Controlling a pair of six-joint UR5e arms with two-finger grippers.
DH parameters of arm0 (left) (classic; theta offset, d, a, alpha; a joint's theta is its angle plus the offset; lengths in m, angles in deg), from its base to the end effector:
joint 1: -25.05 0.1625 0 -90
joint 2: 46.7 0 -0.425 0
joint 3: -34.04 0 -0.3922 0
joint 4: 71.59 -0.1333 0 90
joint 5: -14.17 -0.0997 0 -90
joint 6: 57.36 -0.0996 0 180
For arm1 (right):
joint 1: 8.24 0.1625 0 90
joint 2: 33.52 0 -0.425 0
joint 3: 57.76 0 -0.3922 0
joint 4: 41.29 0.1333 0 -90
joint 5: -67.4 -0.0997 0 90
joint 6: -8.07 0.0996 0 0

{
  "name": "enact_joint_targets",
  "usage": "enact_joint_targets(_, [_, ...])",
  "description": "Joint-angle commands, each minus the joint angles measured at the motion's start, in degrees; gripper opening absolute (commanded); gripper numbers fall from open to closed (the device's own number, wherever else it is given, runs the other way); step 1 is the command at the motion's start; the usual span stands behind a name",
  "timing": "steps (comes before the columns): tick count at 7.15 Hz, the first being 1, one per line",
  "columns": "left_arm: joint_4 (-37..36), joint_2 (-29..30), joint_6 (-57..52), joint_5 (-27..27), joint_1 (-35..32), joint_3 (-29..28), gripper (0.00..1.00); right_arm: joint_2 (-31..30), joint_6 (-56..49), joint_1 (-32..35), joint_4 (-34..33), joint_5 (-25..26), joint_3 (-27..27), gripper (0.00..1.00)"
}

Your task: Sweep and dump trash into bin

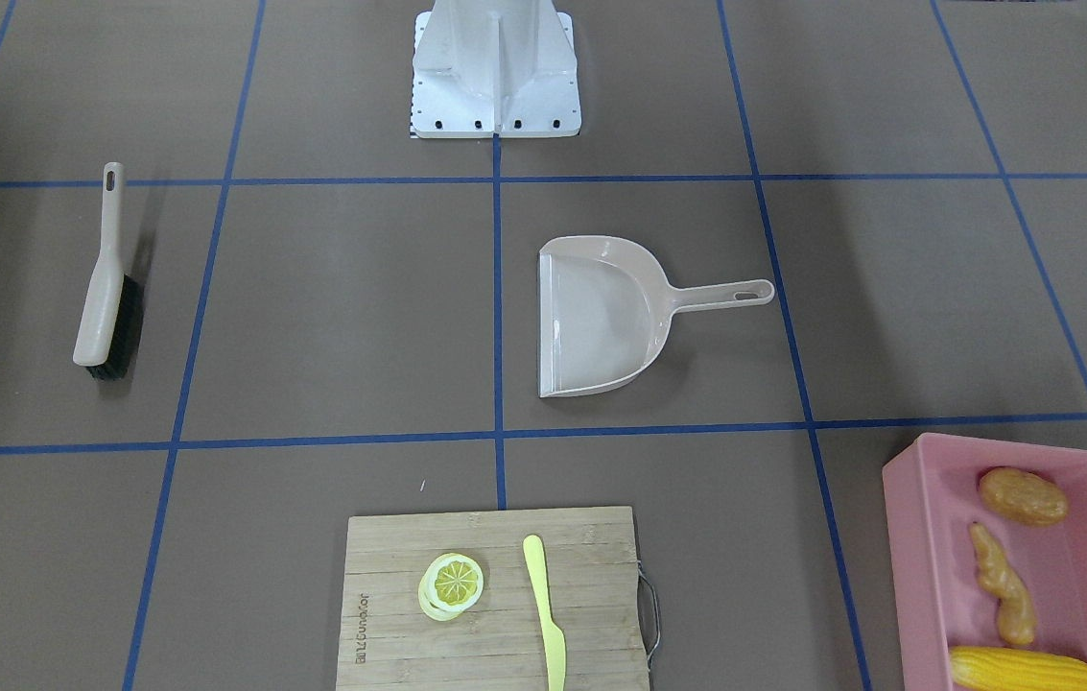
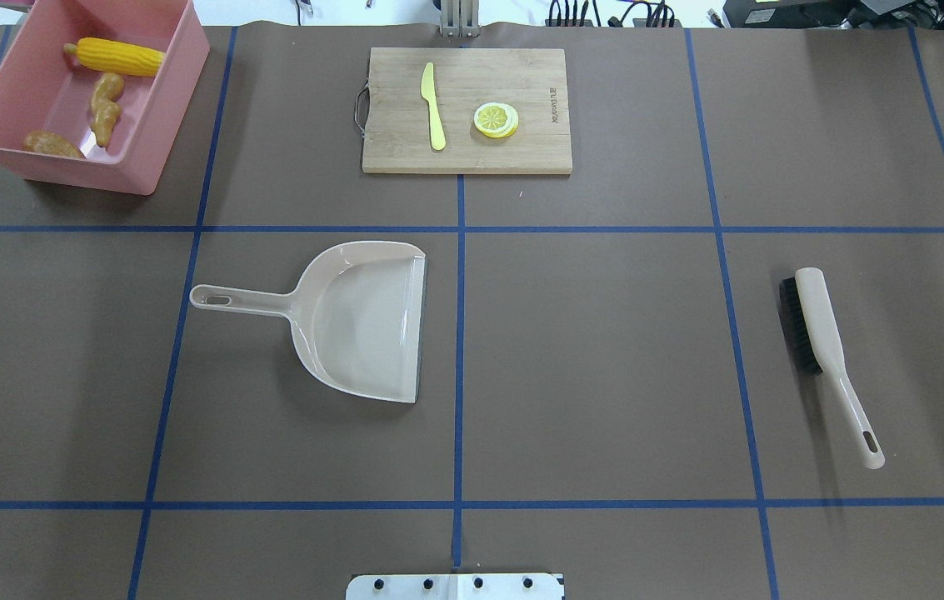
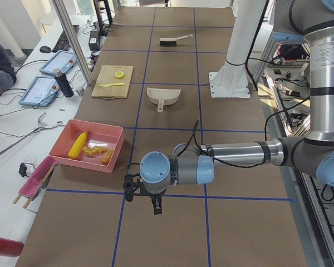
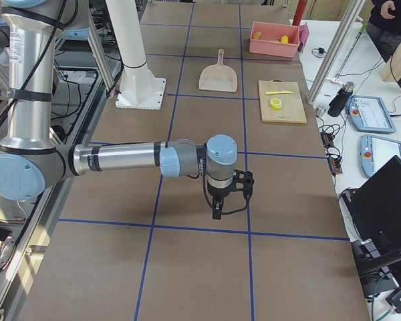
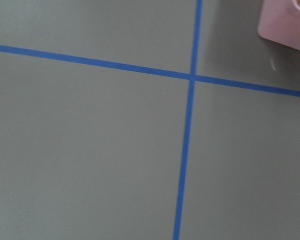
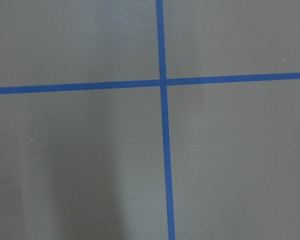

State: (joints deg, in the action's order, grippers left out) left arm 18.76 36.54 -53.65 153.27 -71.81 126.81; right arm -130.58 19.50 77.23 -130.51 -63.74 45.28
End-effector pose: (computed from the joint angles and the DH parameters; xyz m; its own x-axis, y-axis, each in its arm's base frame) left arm -0.1097 -0.4265 0.6832 0.6353 -0.1897 -0.7486 0.1606 0.9806 -0.1122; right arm 0.0324 -0.4496 0.6062 0.7454 0.0622 0.6637 -0.0707 0.9974 -0.0141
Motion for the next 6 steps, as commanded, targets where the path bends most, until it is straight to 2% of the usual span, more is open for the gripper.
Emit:
enact_joint_targets(1, [-0.96,0.51,-0.11,-8.08,-0.17,-0.33,0.99,0.03,0.0,0.14,0.01,0.0,-0.03,1.0])
enact_joint_targets(2, [-0.79,0.6,-0.19,-11.53,-0.17,-0.14,0.99,0.03,0.0,0.23,0.01,0.0,-0.12,1.0])
enact_joint_targets(6, [-0.26,0.51,-0.28,-11.31,-0.17,1.27,0.99,0.03,-0.17,0.93,-0.08,0.0,-0.29,1.0])
